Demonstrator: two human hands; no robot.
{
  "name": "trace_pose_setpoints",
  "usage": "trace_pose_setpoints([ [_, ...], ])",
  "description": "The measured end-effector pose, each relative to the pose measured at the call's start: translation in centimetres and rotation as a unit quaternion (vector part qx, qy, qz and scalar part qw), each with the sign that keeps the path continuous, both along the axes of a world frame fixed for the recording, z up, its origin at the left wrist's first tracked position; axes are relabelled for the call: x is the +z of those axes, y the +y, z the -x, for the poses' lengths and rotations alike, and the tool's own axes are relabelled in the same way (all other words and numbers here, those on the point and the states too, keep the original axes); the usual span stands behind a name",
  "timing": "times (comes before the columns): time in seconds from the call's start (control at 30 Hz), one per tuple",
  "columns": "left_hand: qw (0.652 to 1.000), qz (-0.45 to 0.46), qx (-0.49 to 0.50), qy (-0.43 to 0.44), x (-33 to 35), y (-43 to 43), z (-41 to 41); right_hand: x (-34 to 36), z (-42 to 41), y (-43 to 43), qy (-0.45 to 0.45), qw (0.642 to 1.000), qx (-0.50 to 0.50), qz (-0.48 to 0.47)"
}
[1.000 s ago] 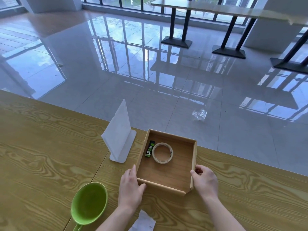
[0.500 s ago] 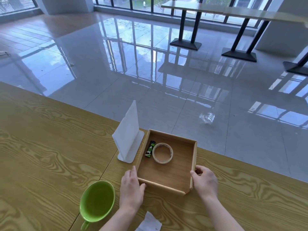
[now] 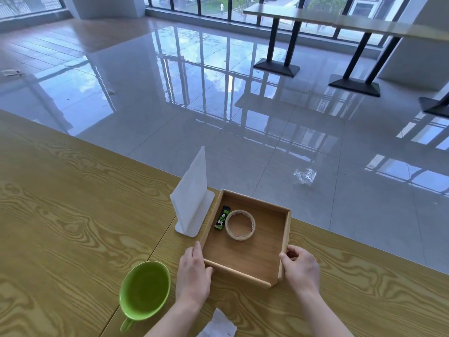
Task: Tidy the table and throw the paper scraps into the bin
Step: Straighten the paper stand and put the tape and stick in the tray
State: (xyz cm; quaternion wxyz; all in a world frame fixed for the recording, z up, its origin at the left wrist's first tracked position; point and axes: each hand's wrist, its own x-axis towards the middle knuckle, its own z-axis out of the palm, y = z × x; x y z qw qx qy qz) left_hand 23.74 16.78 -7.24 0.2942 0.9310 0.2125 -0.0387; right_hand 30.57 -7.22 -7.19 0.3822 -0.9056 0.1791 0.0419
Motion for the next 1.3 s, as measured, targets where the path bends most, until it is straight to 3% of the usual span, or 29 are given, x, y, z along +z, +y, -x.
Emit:
trace_pose_setpoints([
  [1.3,1.000,0.000,0.004,-0.019,-0.4,0.8,0.3,-0.1,0.1,0.2,-0.015,0.999,0.033,-0.009],
])
